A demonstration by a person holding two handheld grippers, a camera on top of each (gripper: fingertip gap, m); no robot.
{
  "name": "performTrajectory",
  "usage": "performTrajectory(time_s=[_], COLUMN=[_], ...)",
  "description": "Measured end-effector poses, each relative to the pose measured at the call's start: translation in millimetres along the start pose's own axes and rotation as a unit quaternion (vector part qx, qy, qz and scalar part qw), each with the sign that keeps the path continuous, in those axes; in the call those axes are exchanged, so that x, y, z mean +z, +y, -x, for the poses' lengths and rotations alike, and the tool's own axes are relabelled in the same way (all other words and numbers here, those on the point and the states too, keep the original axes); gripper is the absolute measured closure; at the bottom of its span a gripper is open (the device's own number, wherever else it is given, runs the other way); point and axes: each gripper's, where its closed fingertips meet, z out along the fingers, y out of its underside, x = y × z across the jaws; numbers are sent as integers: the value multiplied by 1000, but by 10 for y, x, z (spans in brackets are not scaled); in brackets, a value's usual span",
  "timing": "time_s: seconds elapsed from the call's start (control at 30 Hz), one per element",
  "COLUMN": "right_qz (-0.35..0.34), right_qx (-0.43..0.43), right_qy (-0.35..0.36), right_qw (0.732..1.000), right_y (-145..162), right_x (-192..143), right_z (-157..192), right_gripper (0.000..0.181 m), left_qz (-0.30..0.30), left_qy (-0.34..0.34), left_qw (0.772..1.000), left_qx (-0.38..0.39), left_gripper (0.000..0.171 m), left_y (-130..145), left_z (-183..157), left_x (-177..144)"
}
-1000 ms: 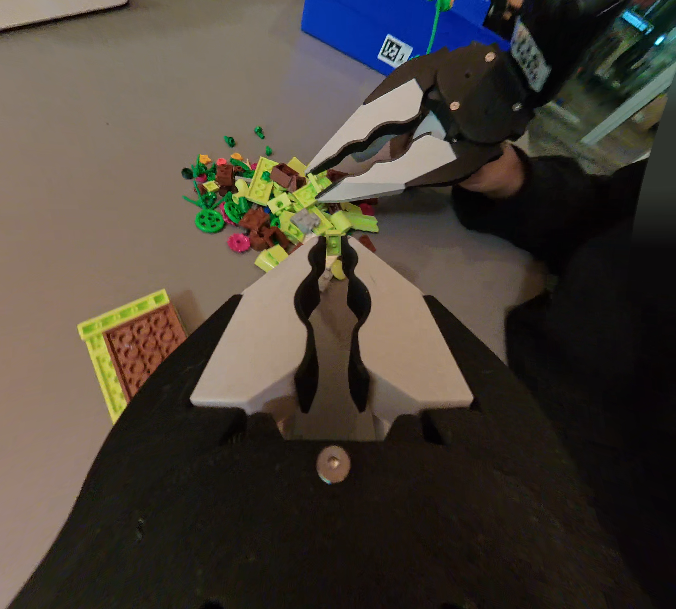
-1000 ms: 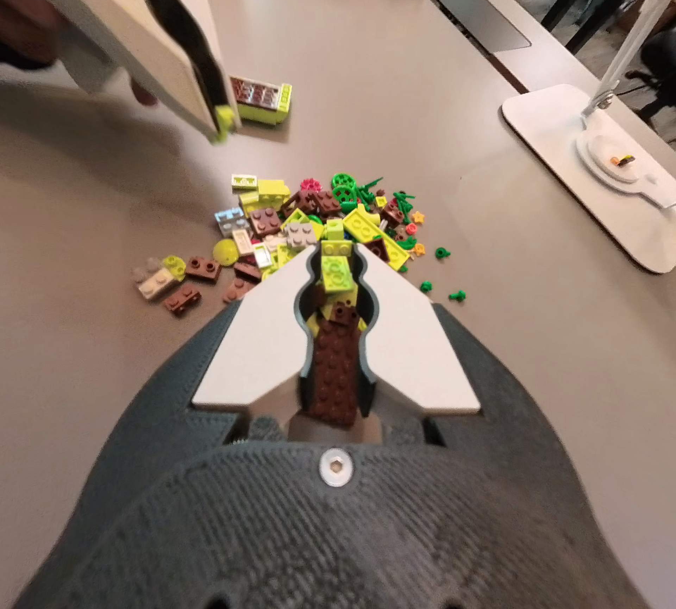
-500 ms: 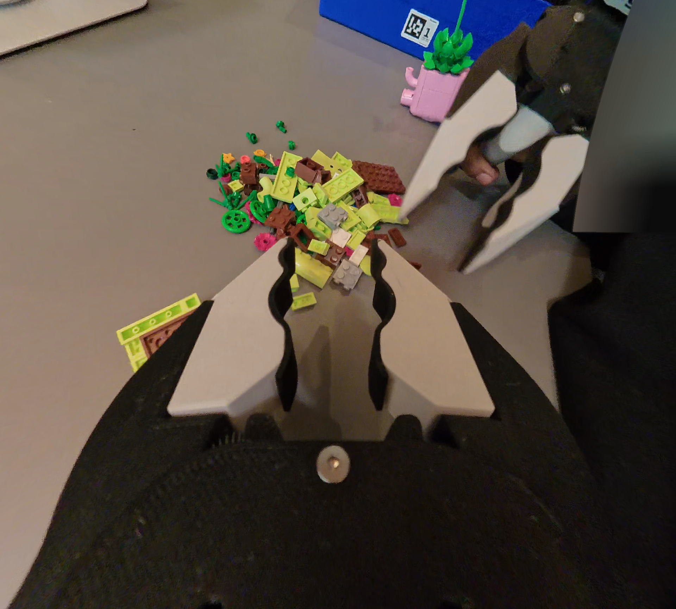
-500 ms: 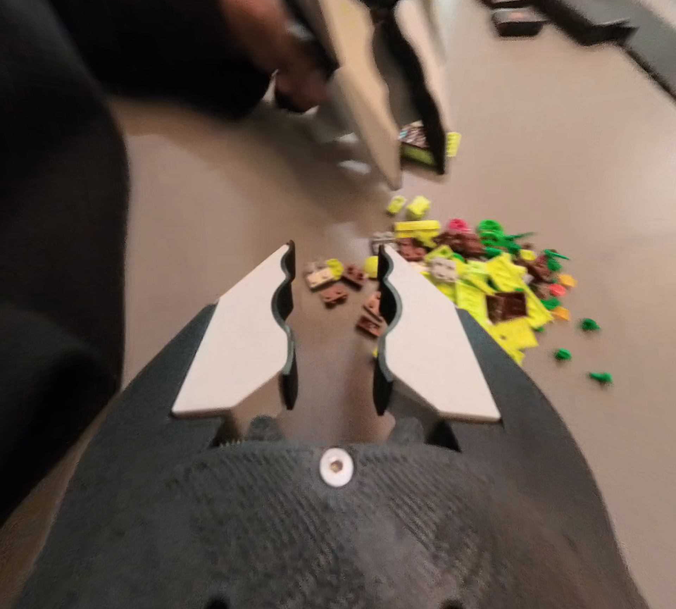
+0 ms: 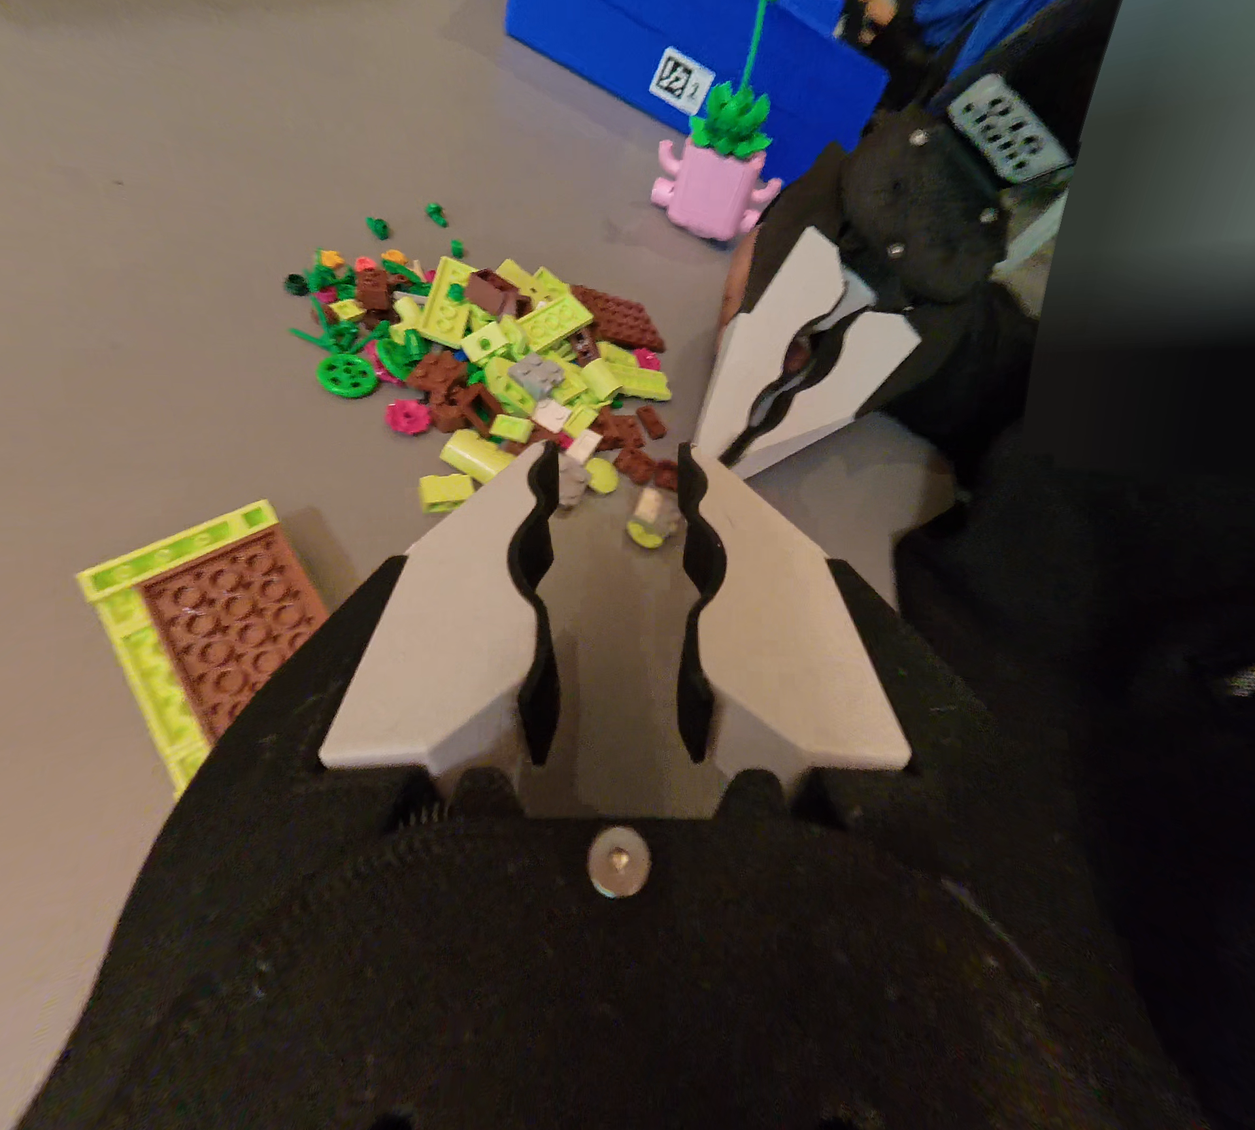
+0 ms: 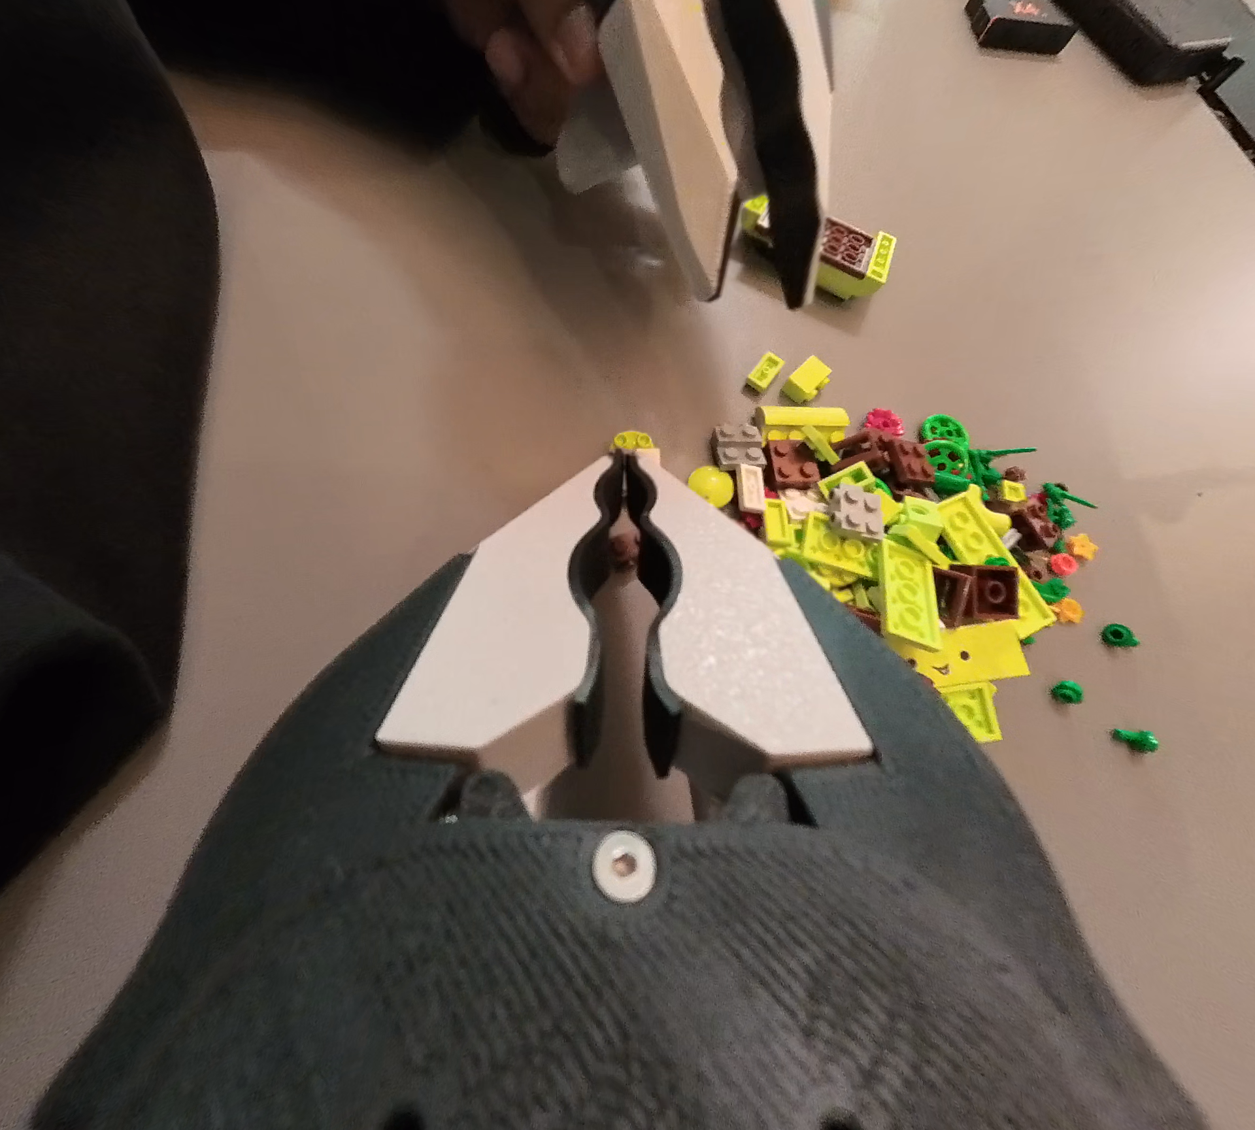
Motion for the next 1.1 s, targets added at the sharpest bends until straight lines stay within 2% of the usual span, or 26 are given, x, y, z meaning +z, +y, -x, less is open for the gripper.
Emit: performTrajectory(time_s=[0.03,0.1,0.17,0.3,0.43,0.53,0.6,0.7,0.77,0.83,0.9,1.1], right_qz=[-5,-10,-6,43,53,41,1,-89,-111,-103,-90,-58], right_qx=[8,21,23,17,26,37,38,-11,-60,-113,-157,-238], right_qy=[-1,0,0,11,6,8,23,57,98,139,172,229], right_qw=[1000,1000,1000,999,998,998,999,994,987,978,968,942], right_y=[-11,-18,-13,102,123,98,-22,-330,-442,-467,-477,-501], right_x=[-6,4,45,174,201,170,95,-101,-190,-216,-217,-203], right_z=[-12,-33,-24,-21,1,-27,-91,-132,-150,-166,-170,-158], right_gripper=[175,151,144,148,165,165,165,165,165,165,165,166], left_qz=[-2,-4,-1,15,25,26,31,3,-30,-46,-49,-59], left_qy=[12,17,11,14,12,14,13,66,125,160,153,142], left_qw=[1000,1000,1000,1000,1000,999,999,997,986,977,978,981], left_qx=[-11,-18,-17,-13,5,24,21,-44,-105,-131,-133,-119], left_gripper=[138,138,138,139,139,139,139,137,147,162,158,170], left_y=[-8,-12,0,55,88,89,109,47,-51,-97,-96,-135], left_z=[-24,-22,1,-19,-43,-68,-66,-175,-282,-352,-337,-375], left_x=[-3,-9,-11,22,42,37,44,54,27,5,17,25])
